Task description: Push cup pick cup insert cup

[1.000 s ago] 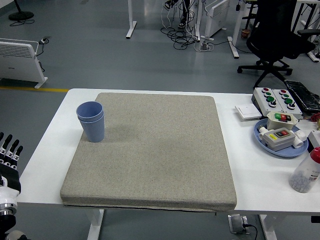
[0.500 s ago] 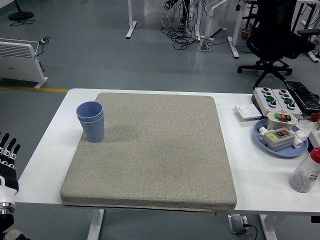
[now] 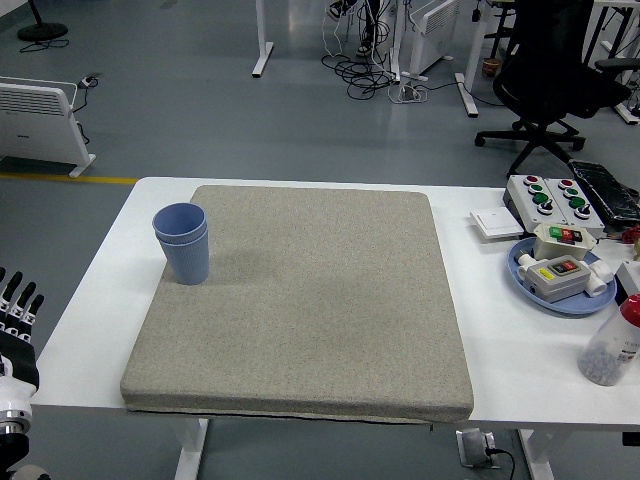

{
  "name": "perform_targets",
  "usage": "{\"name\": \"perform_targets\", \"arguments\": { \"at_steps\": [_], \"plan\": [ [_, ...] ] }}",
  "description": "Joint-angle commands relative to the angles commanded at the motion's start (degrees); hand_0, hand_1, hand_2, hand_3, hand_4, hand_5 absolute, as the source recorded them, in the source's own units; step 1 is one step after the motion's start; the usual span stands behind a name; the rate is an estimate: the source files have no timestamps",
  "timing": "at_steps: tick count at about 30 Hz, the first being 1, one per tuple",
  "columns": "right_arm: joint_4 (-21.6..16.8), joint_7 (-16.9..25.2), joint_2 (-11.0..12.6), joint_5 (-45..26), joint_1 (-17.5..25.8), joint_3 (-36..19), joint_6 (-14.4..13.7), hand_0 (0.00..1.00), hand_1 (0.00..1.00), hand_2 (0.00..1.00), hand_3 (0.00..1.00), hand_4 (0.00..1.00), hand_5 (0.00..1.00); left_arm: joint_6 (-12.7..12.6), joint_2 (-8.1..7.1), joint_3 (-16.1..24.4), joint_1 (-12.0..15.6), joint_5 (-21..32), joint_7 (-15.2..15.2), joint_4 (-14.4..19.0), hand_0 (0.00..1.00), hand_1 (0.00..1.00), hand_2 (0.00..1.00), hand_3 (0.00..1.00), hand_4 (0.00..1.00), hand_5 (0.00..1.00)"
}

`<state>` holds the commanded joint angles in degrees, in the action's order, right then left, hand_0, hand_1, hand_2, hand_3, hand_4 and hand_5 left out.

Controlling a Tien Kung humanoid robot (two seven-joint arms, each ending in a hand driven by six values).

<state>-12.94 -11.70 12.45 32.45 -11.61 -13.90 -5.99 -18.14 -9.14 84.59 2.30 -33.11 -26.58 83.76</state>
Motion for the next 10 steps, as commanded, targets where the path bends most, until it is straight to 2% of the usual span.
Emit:
{"name": "perform_targets", "arguments": {
  "at_steps": [5, 10],
  "plan": [
    [0.02, 0.76, 0.08, -2.67, 0.18, 1.50, -0.33, 0.728, 0.668, 0.707, 0.592, 0.155, 0.381, 0.01, -0.12, -0.38, -0.57, -0.21, 0.12, 0.18, 0.820, 0.845, 0.878, 0.869, 0.589, 0.998],
    [0.04, 0.73, 0.07, -2.52, 0.02, 1.39, -0.40, 0.728, 0.668, 0.707, 0.592, 0.155, 0.381, 0.13, -0.10, -0.37, -1.08, -0.37, 0.25, 0.19, 0.820, 0.845, 0.878, 0.869, 0.589, 0.998]
  ]
}}
